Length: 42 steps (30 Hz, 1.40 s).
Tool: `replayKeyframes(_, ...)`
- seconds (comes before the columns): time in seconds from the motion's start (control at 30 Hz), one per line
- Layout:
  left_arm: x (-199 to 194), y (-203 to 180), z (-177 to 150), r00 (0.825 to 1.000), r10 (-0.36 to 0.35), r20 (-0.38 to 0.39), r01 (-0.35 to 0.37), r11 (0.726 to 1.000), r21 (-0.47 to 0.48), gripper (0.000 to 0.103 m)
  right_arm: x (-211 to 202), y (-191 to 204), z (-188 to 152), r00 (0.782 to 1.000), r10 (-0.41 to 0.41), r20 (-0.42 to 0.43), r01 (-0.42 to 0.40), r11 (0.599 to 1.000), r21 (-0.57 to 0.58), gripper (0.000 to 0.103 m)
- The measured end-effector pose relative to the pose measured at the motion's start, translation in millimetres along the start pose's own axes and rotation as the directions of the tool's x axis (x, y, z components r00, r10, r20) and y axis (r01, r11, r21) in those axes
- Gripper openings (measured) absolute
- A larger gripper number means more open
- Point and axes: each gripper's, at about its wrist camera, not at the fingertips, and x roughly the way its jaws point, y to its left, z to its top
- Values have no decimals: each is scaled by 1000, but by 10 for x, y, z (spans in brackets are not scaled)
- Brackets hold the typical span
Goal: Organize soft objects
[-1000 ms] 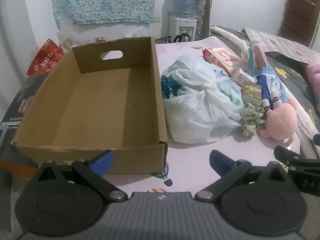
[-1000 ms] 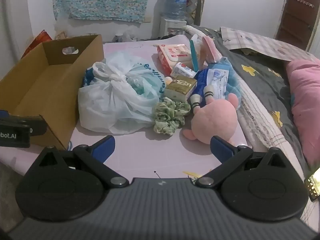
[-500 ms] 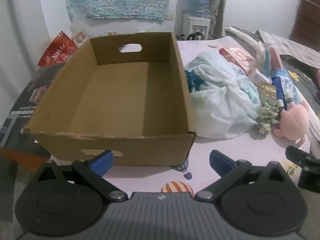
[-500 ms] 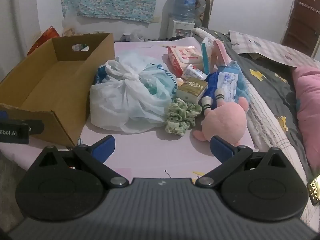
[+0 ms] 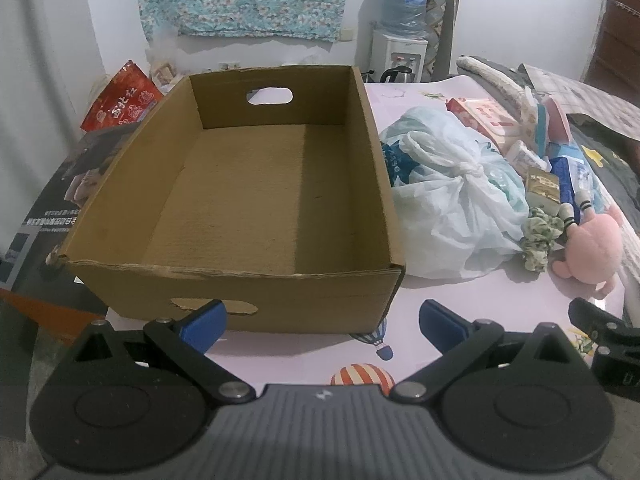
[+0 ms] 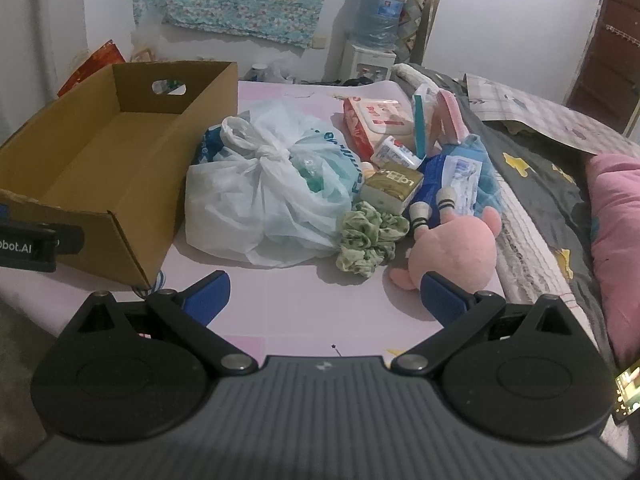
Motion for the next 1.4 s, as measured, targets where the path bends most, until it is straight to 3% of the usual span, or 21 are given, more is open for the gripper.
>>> replayKeyframes(1.4, -10, -47, 23, 1000, -5, 3, 5, 1000, 16, 103, 28, -17, 16, 1000, 12, -9, -11, 1000, 14, 102)
